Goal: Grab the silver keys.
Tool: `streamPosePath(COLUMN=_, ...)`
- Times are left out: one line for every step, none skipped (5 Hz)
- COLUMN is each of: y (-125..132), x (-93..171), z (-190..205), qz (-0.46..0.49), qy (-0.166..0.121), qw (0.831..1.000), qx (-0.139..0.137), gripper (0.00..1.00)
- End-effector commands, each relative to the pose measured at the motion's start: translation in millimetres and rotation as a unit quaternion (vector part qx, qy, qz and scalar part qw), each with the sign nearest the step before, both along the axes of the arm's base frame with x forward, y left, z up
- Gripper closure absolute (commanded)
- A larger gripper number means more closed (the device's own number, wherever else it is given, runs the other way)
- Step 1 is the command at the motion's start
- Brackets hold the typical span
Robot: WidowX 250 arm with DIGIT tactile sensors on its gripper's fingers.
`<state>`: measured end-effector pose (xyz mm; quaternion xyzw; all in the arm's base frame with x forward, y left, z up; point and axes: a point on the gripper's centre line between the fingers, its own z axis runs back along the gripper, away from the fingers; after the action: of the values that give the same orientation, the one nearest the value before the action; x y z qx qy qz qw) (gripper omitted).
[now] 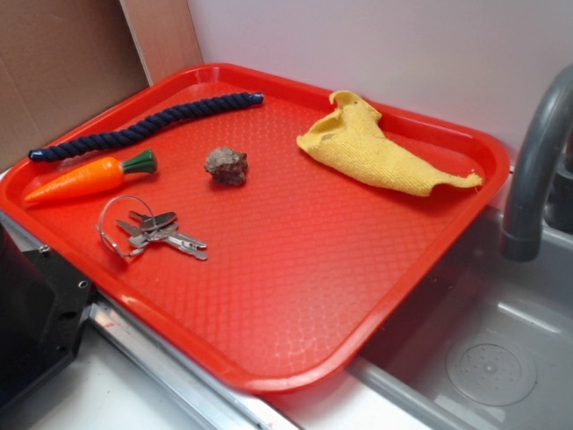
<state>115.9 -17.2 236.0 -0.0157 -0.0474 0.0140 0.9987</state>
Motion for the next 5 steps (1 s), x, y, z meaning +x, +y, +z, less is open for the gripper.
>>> streamPosePath(y=11.3, x=21.4, z=-91.6, qz=0.058, qy=0.016, qw=0.998, qx=-0.03, gripper=0.0)
streamPosePath(y=16.7, x=26.0, z=-132.2, qz=0.055, qy=0.045, qw=0.996, qx=-0.045, gripper=0.0)
streamPosePath(y=22.5, x=27.8, z=-165.4, qz=0.04, qy=0.098, qw=0.993, qx=-0.056, gripper=0.0)
streamPosePath(y=17.8, x=28.2, z=-190.4, qz=0.036, qy=0.141, qw=0.986, qx=-0.077, gripper=0.0)
streamPosePath(y=10.7, x=30.2, z=-191.0, qz=0.039, qy=0.154, qw=0.985, qx=-0.07, gripper=1.0)
